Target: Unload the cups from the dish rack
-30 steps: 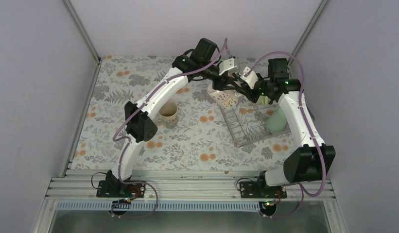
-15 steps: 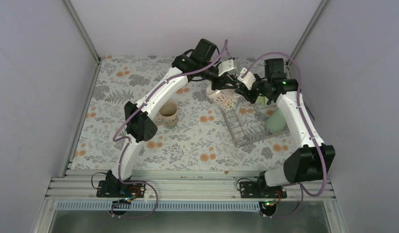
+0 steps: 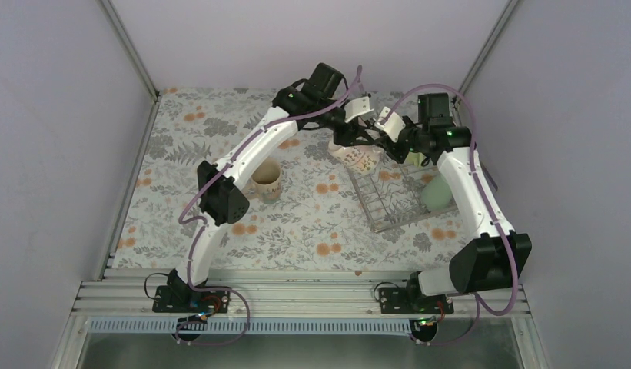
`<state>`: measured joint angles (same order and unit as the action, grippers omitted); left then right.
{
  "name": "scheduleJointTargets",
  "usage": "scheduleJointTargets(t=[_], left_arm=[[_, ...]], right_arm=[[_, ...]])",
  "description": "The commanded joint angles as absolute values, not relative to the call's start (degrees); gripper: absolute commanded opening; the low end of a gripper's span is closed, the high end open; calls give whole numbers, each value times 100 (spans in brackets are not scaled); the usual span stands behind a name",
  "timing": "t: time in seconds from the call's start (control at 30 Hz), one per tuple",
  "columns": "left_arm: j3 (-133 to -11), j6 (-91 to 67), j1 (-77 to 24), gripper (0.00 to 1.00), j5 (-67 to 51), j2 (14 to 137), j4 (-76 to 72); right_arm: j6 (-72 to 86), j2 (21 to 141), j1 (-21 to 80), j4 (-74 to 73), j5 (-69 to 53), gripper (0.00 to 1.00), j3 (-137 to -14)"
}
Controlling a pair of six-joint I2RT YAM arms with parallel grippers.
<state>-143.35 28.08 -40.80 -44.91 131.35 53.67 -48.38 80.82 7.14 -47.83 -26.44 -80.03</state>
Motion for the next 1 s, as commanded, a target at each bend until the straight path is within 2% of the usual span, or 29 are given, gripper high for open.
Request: scheduleJointTargets(t=[0.0, 0.13, 0.33, 0.67, 0.8, 0.97], left_arm=[[-14370, 2885, -4131, 45, -4317, 13358, 5764], [-14407, 2832, -4139, 37, -4328, 13409, 5761], [-14508, 2804, -4183, 19, -4325, 13464, 5792], [-14545, 2727, -4210, 3, -4365, 13457, 5740], [-14551, 2692, -4217, 3, -4380, 13429, 5707], [-14546, 2702, -4219, 2, -4191, 13268, 5661]], right_arm=[[-4663, 7669, 732, -3940, -2932, 4, -8072], [-4660, 7616, 768, -3912, -2944, 4, -8026], [-4684, 7554, 808, -3945, -2972, 4, -8008], [-4667, 7460, 830, -3954, -2973, 5, -7959], [-4597, 7391, 831, -3898, -2970, 14, -7875], [-4421, 7244, 833, -3813, -2849, 42, -7736]])
